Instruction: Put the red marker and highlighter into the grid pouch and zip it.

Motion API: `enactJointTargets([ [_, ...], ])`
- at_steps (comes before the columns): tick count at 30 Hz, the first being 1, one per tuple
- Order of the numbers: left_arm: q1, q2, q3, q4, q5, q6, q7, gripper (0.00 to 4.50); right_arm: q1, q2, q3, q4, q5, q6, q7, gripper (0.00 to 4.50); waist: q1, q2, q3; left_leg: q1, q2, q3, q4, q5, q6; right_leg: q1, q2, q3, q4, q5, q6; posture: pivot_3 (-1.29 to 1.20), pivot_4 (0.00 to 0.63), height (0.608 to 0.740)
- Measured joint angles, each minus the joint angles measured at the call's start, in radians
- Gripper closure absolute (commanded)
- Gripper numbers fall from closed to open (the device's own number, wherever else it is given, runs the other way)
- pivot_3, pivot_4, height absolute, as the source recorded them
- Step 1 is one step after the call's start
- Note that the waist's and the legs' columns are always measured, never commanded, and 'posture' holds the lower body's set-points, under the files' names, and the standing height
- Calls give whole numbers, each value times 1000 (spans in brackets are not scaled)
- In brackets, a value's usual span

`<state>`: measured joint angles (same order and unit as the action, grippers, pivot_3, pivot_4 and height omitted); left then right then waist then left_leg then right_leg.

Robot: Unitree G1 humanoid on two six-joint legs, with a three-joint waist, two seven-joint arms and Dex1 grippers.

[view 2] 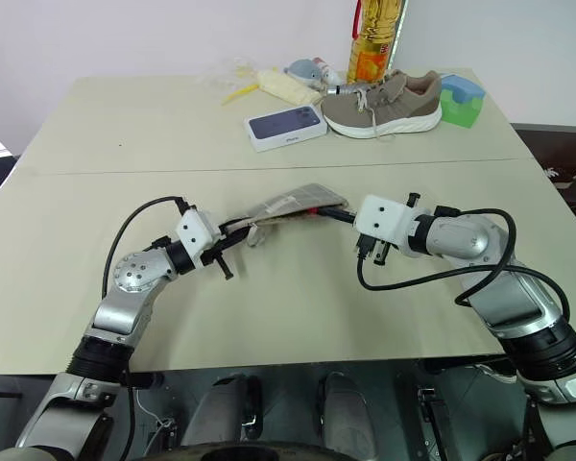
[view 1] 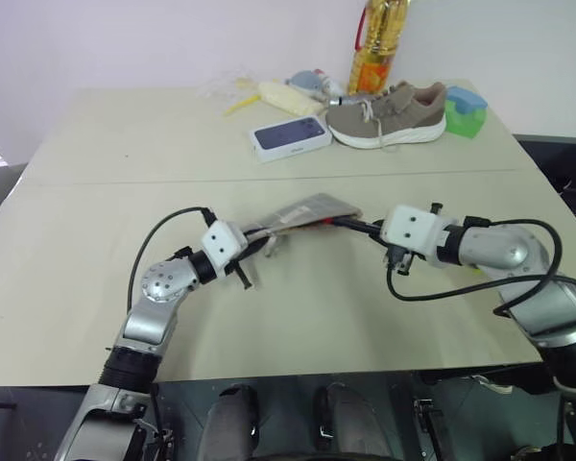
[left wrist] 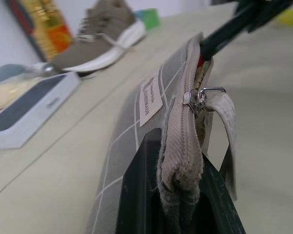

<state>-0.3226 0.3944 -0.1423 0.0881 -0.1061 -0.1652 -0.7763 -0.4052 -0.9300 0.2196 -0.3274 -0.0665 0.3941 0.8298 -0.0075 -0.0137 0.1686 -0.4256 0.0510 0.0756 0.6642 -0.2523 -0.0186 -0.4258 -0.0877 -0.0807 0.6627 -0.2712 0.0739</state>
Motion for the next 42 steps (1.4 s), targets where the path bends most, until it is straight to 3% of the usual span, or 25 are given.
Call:
enactJointTargets([
  [7,4,24,-48,-53,-7,1,-96,4500,-6,-8,54,-87,-47,-81,96,4110,-1,0,0,0,0,0,0,0,0,0,0,0,0,0,0,0,150,724],
  [15,5,9,-48,-59,-7,10,-89,4500,5,21,-5,-123,-3,27,115,69,4,0,0,0,0,0,1,0,0,1,0,0,0,0,0,0,150,724],
  [21,14,0,-48,-58,3,9,-54,4500,89,82,-261,-181,192,272,90,69,20,0,0,0,0,0,2,0,0,1,0,0,0,0,0,0,150,724],
  [25,14,-8,-48,-45,11,8,-27,4500,112,131,-435,-122,246,420,-12,20,21,0,0,0,0,0,2,0,0,2,0,0,0,0,0,0,150,724],
  [27,11,-15,-48,-37,12,7,-19,4500,106,158,-500,-57,246,530,-91,20,21,0,0,0,0,0,2,0,0,2,0,0,0,0,0,0,150,724],
  [32,-14,-34,-48,-1,21,5,-5,4500,16,337,-696,77,123,838,-473,20,20,2,-1,0,0,0,1,0,0,1,0,0,1,0,0,0,150,724],
  [42,-38,-67,-50,39,32,-3,-4,4500,-40,586,-838,74,94,1026,-694,20,18,3,-2,0,0,0,1,0,0,1,0,1,2,0,0,0,150,724],
])
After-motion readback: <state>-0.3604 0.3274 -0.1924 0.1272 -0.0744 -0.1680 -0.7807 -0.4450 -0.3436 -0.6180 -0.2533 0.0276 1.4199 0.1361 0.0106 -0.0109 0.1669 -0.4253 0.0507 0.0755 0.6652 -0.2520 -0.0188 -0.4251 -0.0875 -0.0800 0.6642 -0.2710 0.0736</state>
